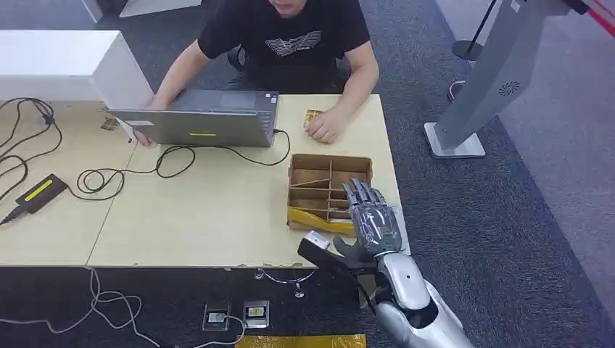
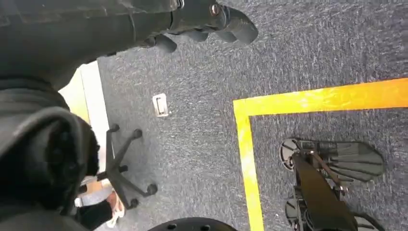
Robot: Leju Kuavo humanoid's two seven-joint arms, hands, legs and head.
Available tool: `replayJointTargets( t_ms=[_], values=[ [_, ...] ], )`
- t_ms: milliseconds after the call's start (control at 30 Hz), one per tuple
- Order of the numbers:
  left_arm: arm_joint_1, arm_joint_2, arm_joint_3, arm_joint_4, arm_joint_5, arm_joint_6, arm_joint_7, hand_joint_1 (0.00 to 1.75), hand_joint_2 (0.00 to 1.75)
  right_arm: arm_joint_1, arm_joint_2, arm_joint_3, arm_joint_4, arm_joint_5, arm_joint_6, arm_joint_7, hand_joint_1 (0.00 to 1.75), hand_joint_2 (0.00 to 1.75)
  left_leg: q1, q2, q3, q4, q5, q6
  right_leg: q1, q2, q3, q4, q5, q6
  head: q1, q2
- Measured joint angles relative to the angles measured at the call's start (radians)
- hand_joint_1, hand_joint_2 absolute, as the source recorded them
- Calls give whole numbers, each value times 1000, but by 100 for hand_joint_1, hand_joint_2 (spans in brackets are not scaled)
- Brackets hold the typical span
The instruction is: Pass the card to the sensor for recognition and then transmit it.
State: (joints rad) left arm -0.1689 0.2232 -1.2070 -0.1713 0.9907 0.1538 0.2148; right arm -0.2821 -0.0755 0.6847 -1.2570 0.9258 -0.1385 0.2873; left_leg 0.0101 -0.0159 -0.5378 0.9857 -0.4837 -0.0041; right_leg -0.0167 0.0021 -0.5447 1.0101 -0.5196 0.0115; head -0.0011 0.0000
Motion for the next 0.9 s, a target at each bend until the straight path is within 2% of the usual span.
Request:
replayJointTargets(
  t_ms=[333, 900],
  values=[
    [0, 5, -1, 0, -7, -6, -1, 0, 0, -45, 14, 0, 94, 78, -50, -32, 0, 175, 0, 0, 0, 0, 0, 0, 0, 0, 0, 0, 0, 0, 0, 0],
    [0, 2, -1, 0, 4, 12, -1, 0, 0, -122, 66, -5, 256, 99, -81, -83, 0, 175, 0, 0, 0, 0, 0, 0, 0, 0, 0, 0, 0, 0, 0, 0]
  ],
)
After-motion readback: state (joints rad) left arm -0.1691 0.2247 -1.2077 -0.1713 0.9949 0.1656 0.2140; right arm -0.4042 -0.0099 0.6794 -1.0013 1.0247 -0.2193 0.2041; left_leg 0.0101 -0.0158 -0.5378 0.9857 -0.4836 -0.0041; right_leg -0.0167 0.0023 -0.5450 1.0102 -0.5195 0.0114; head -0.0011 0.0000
